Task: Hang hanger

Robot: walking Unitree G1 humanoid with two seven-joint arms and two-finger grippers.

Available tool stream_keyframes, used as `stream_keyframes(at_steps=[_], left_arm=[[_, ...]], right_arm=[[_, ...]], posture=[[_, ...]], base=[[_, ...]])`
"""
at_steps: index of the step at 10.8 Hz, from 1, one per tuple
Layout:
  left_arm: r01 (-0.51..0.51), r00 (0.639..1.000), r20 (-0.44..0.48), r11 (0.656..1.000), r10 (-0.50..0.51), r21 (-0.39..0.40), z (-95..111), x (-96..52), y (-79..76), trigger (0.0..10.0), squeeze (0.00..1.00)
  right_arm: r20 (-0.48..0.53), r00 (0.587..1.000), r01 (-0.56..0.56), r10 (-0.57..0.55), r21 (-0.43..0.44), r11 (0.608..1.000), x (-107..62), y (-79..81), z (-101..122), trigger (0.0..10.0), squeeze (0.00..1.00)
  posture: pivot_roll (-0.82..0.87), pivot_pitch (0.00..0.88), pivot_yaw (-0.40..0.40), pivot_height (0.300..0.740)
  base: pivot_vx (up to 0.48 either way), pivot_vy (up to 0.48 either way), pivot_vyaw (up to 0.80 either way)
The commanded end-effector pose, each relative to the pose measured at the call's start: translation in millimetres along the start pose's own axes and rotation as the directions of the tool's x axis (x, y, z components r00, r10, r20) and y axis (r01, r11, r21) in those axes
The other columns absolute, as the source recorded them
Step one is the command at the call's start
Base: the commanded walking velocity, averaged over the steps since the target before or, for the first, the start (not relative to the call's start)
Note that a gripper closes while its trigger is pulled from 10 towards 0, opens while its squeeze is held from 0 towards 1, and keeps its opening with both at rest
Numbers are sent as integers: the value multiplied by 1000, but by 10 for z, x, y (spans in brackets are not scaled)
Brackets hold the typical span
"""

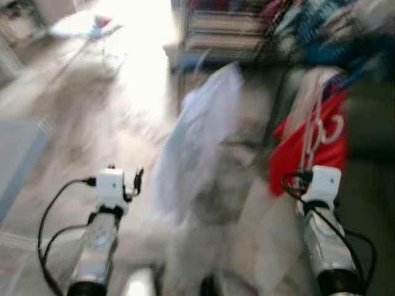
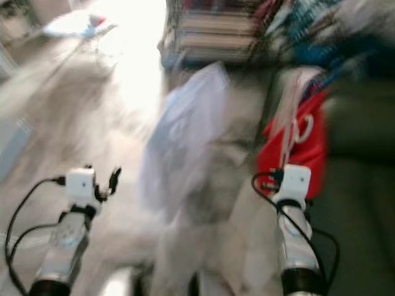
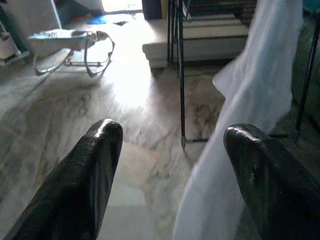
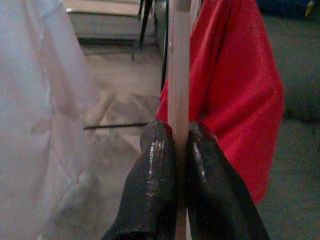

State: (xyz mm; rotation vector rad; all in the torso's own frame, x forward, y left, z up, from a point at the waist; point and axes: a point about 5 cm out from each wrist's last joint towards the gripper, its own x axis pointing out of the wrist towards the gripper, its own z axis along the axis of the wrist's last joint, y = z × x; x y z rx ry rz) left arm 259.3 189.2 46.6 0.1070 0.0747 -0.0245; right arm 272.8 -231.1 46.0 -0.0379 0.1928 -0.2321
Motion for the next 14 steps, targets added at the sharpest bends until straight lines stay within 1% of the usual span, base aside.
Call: stream_keyframes(at_steps=[1,2,4,7,8,9,10,12,13,14], left_arm=[[-34,999,-30,999,34,2,-53,-26,107,10000,0],[-44,998,-37,999,43,-9,-61,-23,118,10000,0],[-37,998,-42,999,36,-7,-64,-17,108,10000,0],[-31,999,-43,999,31,-8,-71,-19,109,10000,0],[-31,999,-40,999,31,-9,-67,-16,105,10000,0],[-30,998,-46,999,31,12,-70,-12,96,10000,0],[-23,999,-46,1000,24,5,-76,-22,82,10000,0],[-19,999,-49,1000,19,7,-83,-34,74,10000,0],[-18,999,-50,1000,19,8,-86,-37,70,10000,0],[-19,999,-51,1000,19,6,-86,-42,59,10000,0]], right_arm=[[14,1000,-27,27,8,1000,7,111,15,10000,0],[12,999,-31,31,6,999,0,116,4,10000,0],[-14,998,-59,59,7,998,-3,156,-40,10000,0],[-2,986,-165,165,-17,986,-11,295,-10,10000,0],[-3,984,-178,178,-17,984,-8,314,0,10000,0],[-12,977,-211,211,-24,977,4,343,10,10000,0],[-29,970,-241,241,-11,970,28,367,39,10000,0],[-3,971,-238,238,-3,971,138,335,214,10000,0],[0,972,-233,233,0,972,175,320,262,10000,0],[19,978,-207,206,21,978,294,263,445,10000,0]], posture=[[5,146,-66,740],[5,146,-66,740],[6,143,-65,740],[6,145,-64,740],[6,146,-63,740],[6,146,-63,740],[7,148,-62,740],[7,155,-63,740],[8,158,-64,740],[12,160,-68,740]], base=[[431,0,0],[405,259,0],[326,352,0],[313,364,0],[285,386,0],[0,0,0],[0,0,0],[0,0,0],[0,0,0],[0,0,0]])
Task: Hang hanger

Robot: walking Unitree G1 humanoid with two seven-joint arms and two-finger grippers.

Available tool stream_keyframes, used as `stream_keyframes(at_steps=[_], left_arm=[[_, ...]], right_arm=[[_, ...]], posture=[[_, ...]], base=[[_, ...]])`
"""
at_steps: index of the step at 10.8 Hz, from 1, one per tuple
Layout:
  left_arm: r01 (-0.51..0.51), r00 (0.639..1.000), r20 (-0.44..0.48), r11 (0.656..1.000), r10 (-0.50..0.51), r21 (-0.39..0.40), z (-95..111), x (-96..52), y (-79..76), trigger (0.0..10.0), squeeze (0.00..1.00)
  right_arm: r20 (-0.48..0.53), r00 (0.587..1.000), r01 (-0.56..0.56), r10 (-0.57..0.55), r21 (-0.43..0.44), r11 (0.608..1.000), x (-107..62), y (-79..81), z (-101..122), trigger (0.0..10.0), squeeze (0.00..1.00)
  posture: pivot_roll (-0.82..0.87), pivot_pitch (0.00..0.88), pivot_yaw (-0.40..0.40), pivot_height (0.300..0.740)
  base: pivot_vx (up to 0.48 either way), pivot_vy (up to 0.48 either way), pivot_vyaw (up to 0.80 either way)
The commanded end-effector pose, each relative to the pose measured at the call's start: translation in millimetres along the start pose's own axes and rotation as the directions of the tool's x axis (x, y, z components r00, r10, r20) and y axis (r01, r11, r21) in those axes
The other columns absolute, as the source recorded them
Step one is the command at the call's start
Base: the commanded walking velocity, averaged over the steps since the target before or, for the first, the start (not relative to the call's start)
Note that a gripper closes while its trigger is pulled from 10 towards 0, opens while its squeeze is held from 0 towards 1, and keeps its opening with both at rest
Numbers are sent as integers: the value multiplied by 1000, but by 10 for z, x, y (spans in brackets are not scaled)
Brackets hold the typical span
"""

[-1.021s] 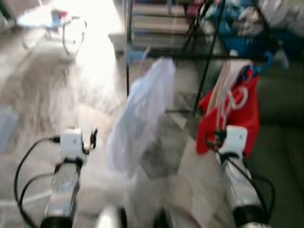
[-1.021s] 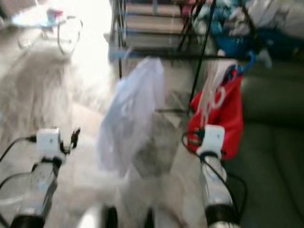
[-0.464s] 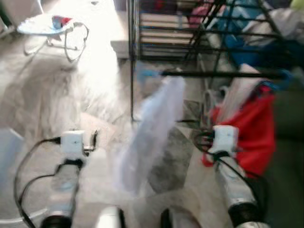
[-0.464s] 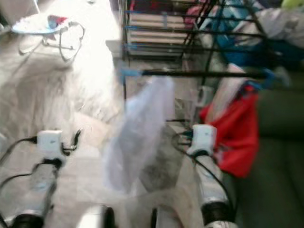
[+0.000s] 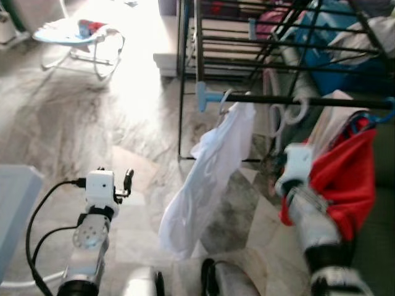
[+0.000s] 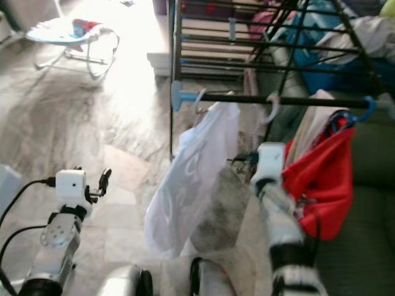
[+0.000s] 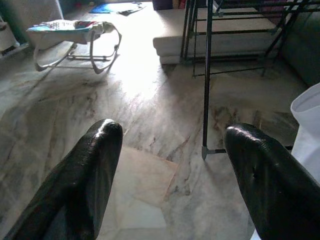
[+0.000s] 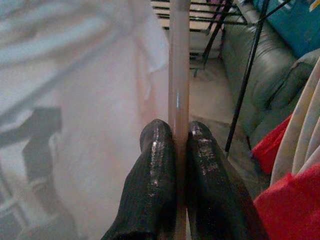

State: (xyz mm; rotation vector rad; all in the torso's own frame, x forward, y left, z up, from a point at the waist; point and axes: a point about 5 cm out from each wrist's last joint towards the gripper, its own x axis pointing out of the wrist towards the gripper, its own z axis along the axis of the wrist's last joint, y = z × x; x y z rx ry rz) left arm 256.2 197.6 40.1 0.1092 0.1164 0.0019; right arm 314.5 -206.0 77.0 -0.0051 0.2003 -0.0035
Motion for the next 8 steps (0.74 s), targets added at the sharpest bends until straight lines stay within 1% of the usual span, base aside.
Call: stream_keyframes(at_steps=[1,3,4,5,6,8], left_arm=[[5,1000,-9,1000,-5,5,-17,-24,-20,10000,0],[6,1000,-12,1000,-6,7,-21,-32,-25,10000,0],[7,1000,-13,1000,-7,8,-20,-41,-34,10000,0],[11,1000,-14,1000,-10,10,-28,-65,-45,10000,0],[-1,1000,-20,1000,1,11,-48,-102,-32,10000,0],[-24,999,-34,1000,24,4,-86,-148,-12,10000,0]], right_arm=[[6,999,41,-41,14,999,38,-92,97,10000,0],[-33,997,69,-68,41,997,98,-145,131,10000,0],[-221,970,113,-105,26,993,251,-291,134,10000,0],[-249,962,121,-116,5,993,306,-378,217,10000,0],[-270,948,186,-169,38,982,310,-520,262,10000,0],[-298,934,218,-196,42,975,270,-612,204,10000,0]], posture=[[13,163,-69,740],[15,168,-71,740],[17,180,-75,740],[26,189,-93,740],[31,193,-103,740],[31,199,-106,740]], base=[[0,0,0],[0,0,0],[0,0,0],[0,0,0],[0,0,0],[0,0,0]])
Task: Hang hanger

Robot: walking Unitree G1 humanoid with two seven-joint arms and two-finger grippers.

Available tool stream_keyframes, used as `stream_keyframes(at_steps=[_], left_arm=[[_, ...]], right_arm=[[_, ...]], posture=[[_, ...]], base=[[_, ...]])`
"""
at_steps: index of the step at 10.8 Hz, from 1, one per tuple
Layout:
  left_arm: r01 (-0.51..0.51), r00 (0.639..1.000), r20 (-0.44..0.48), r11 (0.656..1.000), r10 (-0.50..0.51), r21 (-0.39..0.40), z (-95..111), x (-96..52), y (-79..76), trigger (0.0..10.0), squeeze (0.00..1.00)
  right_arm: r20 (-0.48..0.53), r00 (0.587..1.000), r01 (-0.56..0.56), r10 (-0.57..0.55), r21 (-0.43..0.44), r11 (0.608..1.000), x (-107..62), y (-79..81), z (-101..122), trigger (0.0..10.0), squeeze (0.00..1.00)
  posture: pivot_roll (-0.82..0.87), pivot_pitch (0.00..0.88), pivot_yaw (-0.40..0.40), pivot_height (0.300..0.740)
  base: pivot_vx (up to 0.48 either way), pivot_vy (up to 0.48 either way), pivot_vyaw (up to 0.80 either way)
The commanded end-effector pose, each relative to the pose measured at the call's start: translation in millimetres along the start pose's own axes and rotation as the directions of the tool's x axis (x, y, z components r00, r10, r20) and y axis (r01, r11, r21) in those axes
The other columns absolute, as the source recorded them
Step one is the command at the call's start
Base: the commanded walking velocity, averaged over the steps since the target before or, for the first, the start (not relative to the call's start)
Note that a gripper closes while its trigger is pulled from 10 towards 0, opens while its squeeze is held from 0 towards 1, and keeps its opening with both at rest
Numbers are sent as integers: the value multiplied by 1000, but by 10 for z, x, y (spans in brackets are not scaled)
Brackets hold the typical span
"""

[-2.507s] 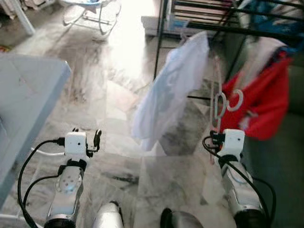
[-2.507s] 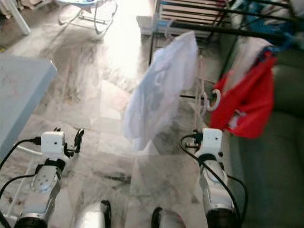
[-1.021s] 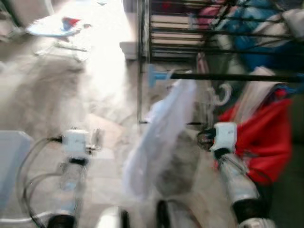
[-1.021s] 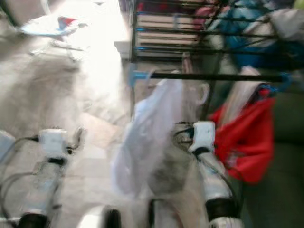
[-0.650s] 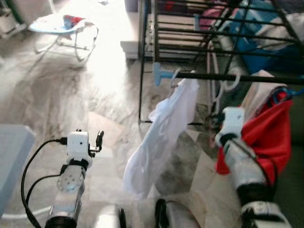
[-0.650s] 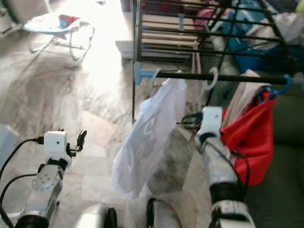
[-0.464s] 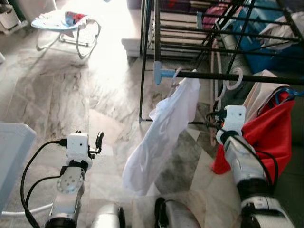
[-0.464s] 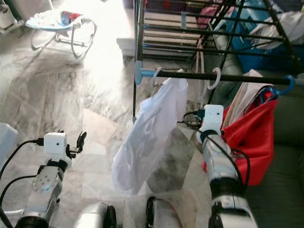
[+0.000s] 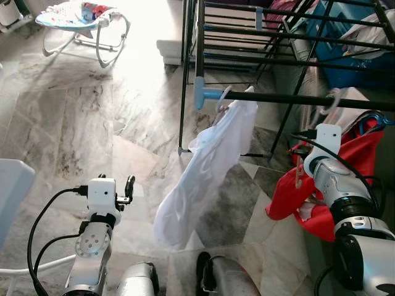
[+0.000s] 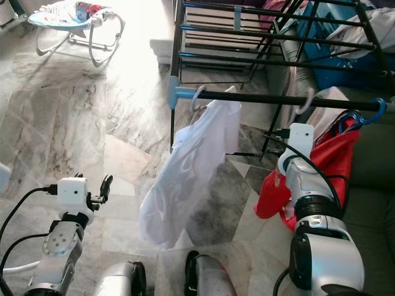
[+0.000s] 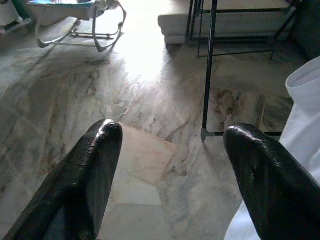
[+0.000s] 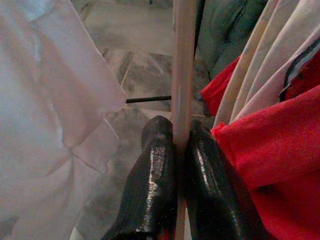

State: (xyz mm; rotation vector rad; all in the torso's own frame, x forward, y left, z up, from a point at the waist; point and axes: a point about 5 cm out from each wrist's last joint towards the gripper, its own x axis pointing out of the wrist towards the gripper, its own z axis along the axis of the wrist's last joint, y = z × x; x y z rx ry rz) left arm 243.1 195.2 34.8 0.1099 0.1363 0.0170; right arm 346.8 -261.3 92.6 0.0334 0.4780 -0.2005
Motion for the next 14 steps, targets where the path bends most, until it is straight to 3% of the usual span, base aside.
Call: stream_keyframes(at_steps=[1,3,4,5,7,9,11,14], left_arm=[[18,1000,-21,1000,-18,11,-36,-33,-43,10000,0],[28,999,-16,999,-28,23,8,28,-32,10000,0],[25,1000,-14,999,-25,27,24,52,-10,10000,0],[16,1000,-12,999,-16,32,25,59,8,10000,0],[12,1000,-16,999,-11,30,-5,18,-39,10000,0],[-11,1000,-8,1000,11,24,2,5,-36,10000,0],[-7,1000,-15,1000,8,29,-13,4,-52,10000,0],[12,1000,-12,999,-12,33,9,51,-97,10000,0]], right_arm=[[-90,996,-3,4,11,1000,-9,-42,-207,10000,0],[-147,987,-57,57,5,998,-21,27,-397,10000,0],[-155,985,-74,73,4,997,-22,53,-441,10000,106],[-113,987,-122,118,-28,992,-32,130,-439,10000,1000],[-49,988,-148,144,-96,984,-62,201,-429,10000,1000],[53,993,-95,101,-112,989,-147,91,-417,10000,1000],[159,987,-11,29,-115,993,-335,3,-545,10000,1000],[201,979,64,-32,-152,986,-637,95,-822,10000,1000]], posture=[[25,200,-95,740],[21,195,-88,740],[21,189,-86,740],[26,183,-89,740],[42,165,-98,740],[42,168,-94,740],[26,166,-85,740],[4,164,-76,740]], base=[[0,0,0],[0,0,0],[0,0,0],[0,0,0],[0,0,0],[0,0,0],[0,0,0],[0,0,0]])
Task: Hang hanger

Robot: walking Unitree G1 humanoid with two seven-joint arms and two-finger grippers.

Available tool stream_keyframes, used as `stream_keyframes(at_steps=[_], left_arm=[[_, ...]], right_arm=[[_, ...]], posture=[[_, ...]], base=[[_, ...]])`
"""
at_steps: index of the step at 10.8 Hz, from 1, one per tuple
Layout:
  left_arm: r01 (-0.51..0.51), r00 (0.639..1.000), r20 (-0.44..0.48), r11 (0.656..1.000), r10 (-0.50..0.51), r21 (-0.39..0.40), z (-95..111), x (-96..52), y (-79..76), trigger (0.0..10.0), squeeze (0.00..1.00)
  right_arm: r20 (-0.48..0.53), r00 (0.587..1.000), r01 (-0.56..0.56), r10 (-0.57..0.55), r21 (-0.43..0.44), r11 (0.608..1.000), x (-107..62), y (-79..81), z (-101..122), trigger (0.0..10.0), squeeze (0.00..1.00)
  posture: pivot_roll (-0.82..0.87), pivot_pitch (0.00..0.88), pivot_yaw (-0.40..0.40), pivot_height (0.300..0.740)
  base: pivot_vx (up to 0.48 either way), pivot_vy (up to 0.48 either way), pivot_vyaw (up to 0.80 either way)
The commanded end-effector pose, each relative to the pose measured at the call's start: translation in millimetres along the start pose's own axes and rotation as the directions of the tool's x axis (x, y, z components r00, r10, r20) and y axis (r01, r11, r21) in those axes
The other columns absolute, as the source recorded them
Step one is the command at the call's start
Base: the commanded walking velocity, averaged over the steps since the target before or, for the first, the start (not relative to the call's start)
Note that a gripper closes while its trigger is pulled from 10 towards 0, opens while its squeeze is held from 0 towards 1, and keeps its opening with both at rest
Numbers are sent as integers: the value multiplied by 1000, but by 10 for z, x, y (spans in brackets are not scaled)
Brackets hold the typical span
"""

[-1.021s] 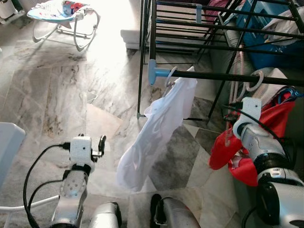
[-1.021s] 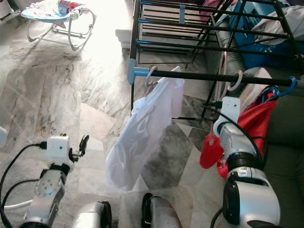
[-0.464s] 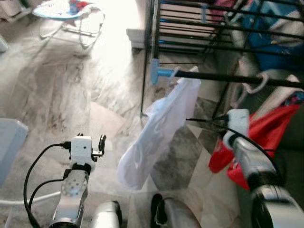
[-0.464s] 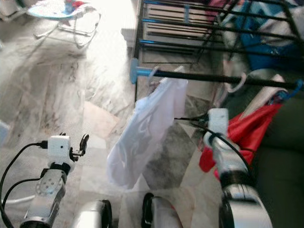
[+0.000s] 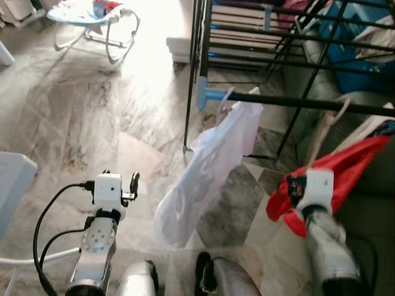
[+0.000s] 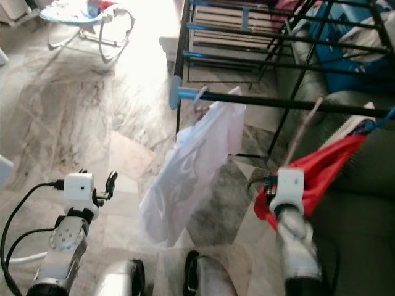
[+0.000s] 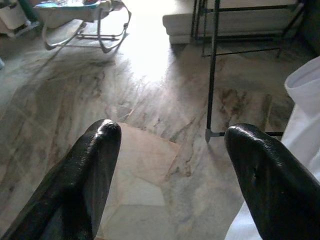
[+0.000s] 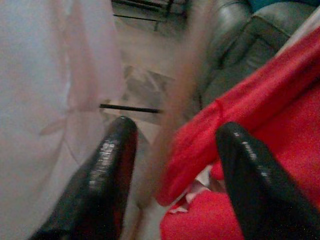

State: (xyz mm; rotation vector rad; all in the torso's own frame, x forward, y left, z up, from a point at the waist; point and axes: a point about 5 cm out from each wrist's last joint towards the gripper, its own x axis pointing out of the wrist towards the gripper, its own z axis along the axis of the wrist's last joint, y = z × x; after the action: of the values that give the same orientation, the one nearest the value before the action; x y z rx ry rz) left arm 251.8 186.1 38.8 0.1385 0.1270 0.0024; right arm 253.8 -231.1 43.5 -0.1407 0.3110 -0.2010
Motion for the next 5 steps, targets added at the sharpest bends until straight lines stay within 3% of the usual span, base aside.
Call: stream_keyframes(at_steps=[1,5], left_arm=[[1,1000,-23,1000,-1,5,-53,-28,-16,10000,0],[-13,1000,-20,1000,13,1,-57,-28,-43,10000,0]], right_arm=[[24,999,44,-43,-14,999,-46,-45,42,10000,1000],[205,973,111,-107,-10,994,-120,-127,297,10000,1000]], posture=[[2,167,-76,740],[-1,166,-78,740]], base=[[0,0,0],[0,0,0]])
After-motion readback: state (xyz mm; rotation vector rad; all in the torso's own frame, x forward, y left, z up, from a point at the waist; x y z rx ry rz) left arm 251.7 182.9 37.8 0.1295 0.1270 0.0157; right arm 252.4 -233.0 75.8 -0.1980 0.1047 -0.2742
